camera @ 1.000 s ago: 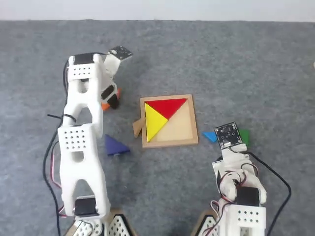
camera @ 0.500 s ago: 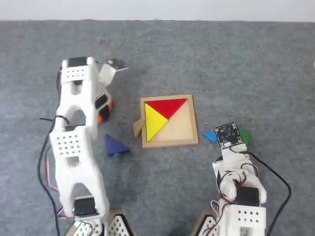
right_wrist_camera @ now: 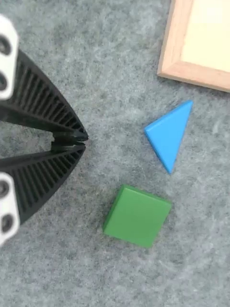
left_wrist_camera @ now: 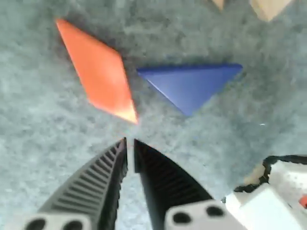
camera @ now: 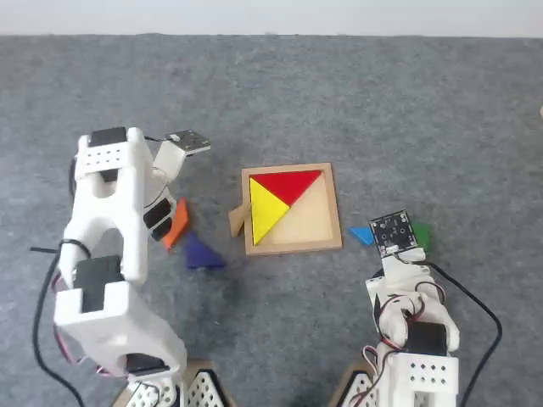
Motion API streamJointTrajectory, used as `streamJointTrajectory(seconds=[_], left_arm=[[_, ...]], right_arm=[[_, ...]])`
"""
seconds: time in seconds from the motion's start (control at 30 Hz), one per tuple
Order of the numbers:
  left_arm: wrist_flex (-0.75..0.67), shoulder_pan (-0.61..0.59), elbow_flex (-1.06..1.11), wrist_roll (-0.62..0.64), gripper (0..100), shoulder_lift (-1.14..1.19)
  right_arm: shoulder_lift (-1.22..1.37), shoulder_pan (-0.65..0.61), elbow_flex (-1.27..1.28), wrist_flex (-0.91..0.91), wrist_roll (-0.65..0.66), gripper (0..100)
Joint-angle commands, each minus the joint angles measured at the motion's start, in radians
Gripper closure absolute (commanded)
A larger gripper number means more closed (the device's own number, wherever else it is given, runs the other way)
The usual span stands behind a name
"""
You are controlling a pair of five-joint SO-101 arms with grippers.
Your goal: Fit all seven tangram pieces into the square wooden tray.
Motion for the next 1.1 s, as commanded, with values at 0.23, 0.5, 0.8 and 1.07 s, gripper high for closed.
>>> streamJointTrajectory(seconds=[0.23,0.5,0.8,1.07], left_arm=[[-0.396,0.008,0.133,0.072,85,-0.063],[-0.562,0.029,0.211,0.077,84,-0.063],[-0.381,0.094,0.220,0.074,84,-0.064],[-0.414,0.077,0.217,0.075,84,-0.063]], right_arm=[[-0.013,-0.002,0.015,0.002,0.009,99.1],[-0.013,-0.002,0.015,0.002,0.009,99.1],[-0.013,-0.002,0.015,0.002,0.009,99.1],[-0.013,-0.002,0.015,0.002,0.009,99.1]])
